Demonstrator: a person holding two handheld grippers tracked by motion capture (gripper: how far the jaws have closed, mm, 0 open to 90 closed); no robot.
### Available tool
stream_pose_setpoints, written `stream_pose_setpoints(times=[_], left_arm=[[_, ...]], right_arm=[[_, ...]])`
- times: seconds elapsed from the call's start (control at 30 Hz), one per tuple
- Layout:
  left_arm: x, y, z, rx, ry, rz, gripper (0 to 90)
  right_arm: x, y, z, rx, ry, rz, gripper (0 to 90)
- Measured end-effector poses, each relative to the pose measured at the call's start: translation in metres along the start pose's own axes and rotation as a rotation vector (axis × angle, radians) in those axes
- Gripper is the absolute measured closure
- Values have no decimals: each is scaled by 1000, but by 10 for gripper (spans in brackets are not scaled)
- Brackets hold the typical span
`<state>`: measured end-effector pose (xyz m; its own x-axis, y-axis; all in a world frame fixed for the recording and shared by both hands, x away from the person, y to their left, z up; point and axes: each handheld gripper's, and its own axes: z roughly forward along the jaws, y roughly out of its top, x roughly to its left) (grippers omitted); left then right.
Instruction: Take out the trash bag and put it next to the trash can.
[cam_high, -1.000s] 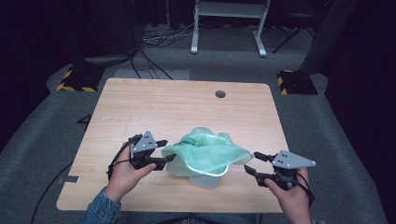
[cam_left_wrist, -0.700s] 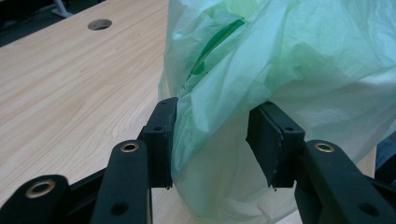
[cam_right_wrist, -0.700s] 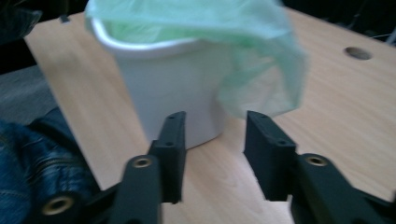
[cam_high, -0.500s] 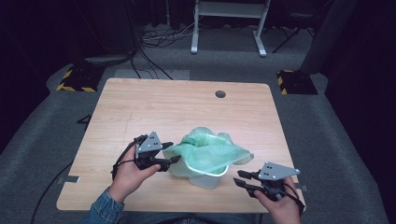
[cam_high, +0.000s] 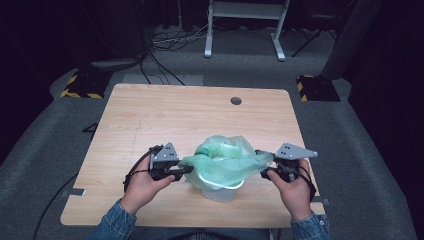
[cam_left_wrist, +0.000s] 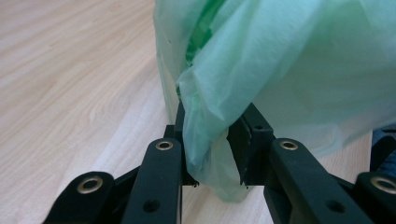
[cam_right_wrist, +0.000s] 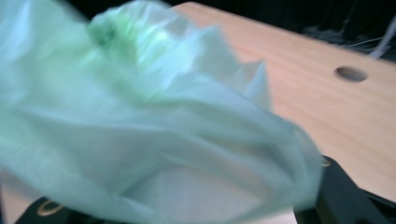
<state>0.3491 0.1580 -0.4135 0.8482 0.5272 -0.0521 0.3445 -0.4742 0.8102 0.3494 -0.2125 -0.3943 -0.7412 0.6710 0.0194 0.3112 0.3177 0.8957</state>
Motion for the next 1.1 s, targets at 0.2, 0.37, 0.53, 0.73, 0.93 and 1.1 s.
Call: stream_pose_setpoints(times=[0.2,0.37,0.53,0.73,0.93,1.1], left_arm=[[0,10,-11,-40,22,3,778],[-2,21,-18,-82,24,18,809],[-6,32,-20,-100,8,31,819],[-13,43,-18,-112,-14,51,838],[-21,53,-16,-138,-40,65,861],[-27,57,-11,-140,-67,85,860]], right_arm=[[3,28,4,-49,-1,-32,534],[19,50,18,-63,84,-38,406],[32,59,31,-29,138,-63,332],[53,72,44,28,210,-139,255],[67,74,60,122,235,-225,216],[70,71,67,175,224,-241,213]])
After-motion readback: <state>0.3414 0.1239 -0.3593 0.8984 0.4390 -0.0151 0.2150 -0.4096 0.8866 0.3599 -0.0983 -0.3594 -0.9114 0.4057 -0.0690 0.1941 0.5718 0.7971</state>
